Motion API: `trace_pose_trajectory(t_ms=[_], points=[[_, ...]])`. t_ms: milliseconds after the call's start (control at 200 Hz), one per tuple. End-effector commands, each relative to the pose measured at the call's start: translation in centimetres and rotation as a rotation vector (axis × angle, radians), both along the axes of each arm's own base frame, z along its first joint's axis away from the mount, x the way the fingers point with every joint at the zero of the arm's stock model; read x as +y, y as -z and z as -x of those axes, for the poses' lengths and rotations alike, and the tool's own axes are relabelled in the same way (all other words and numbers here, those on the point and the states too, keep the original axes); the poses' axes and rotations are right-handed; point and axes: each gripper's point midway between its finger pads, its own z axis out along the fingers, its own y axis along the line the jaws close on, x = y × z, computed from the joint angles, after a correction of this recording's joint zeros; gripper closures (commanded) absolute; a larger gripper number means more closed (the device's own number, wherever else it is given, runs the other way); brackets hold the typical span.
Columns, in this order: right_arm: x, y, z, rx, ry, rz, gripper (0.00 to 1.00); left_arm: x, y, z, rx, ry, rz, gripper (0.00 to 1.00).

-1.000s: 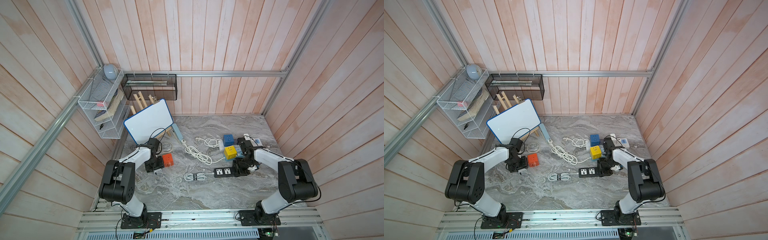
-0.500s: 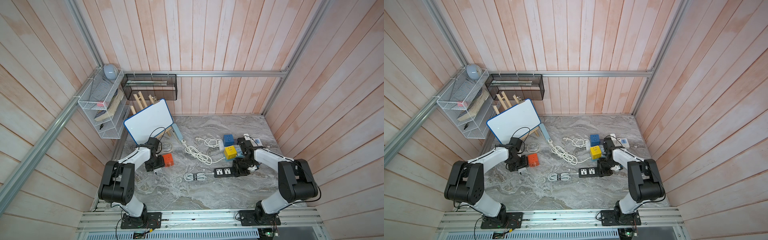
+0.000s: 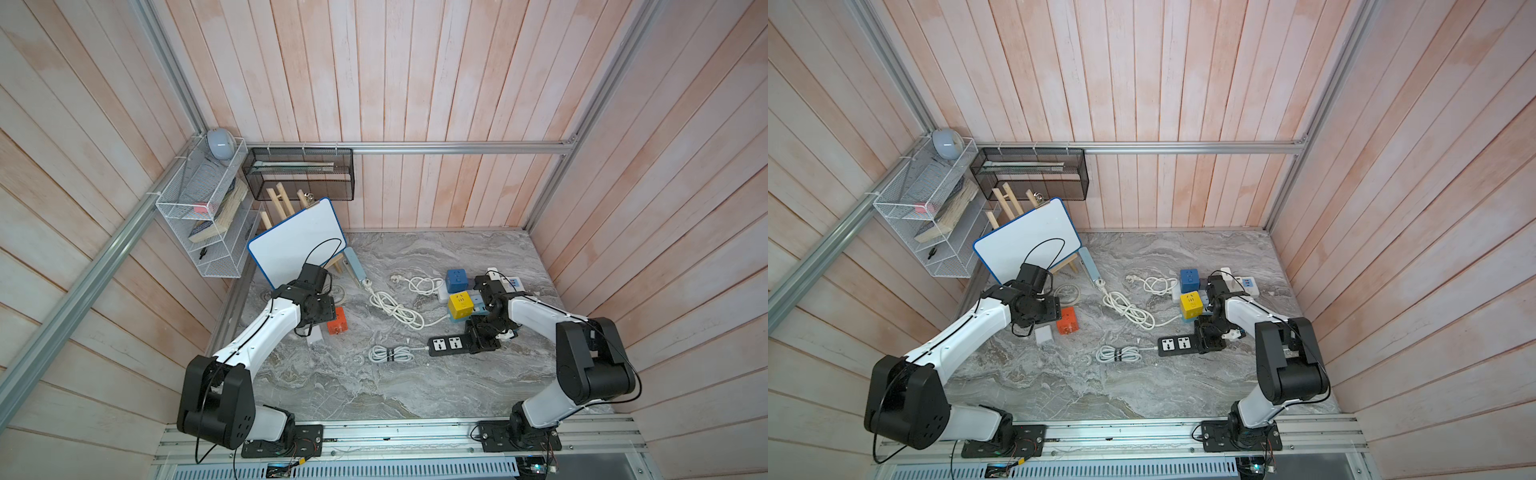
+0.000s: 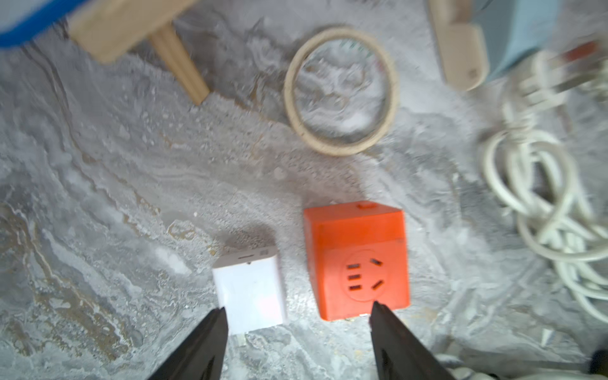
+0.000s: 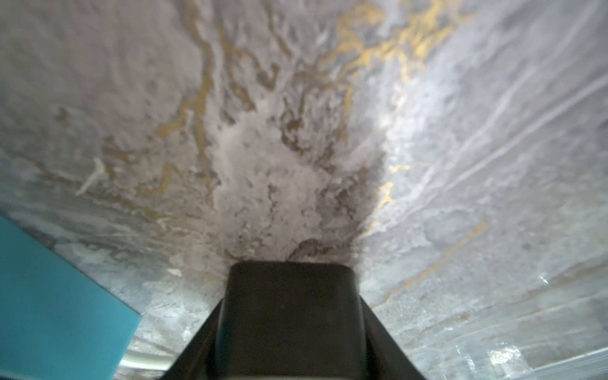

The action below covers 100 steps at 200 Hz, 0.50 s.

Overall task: Pull the plug off the socket
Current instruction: Place the plug at the center of the board, then move the socket to the center of the board.

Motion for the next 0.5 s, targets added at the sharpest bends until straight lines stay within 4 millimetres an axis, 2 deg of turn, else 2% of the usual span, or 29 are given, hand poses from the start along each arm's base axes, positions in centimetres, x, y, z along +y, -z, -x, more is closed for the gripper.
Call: trace_pose_trajectory(t_ms=[0, 135, 240, 370, 495], points=[[-3.4, 0.9, 0.9, 0.016, -0.029, 0.128, 0.99, -1.7, -3.3, -1.8, -0.125, 0.021, 0.014, 0.26], [-5.0, 0.9, 2.1, 0.025, 0.004, 0.139, 0.99, -5.6, -5.6, -2.6, -0.216, 0.133, 0.075, 0.26], [-6.2, 0.9, 2.8, 0.02, 0.037, 0.146, 0.99, -9.2, -6.3, -2.7, -0.241, 0.249, 0.125, 0.26], [-7.9, 0.7, 3.4, 0.027, 0.046, 0.177, 0.99, -13.0, -5.9, -2.5, -0.228, 0.35, 0.154, 0.26], [-8.8, 0.7, 3.8, 0.027, 0.055, 0.188, 0.95, -15.4, -5.1, -2.6, -0.191, 0.342, 0.196, 0.26]])
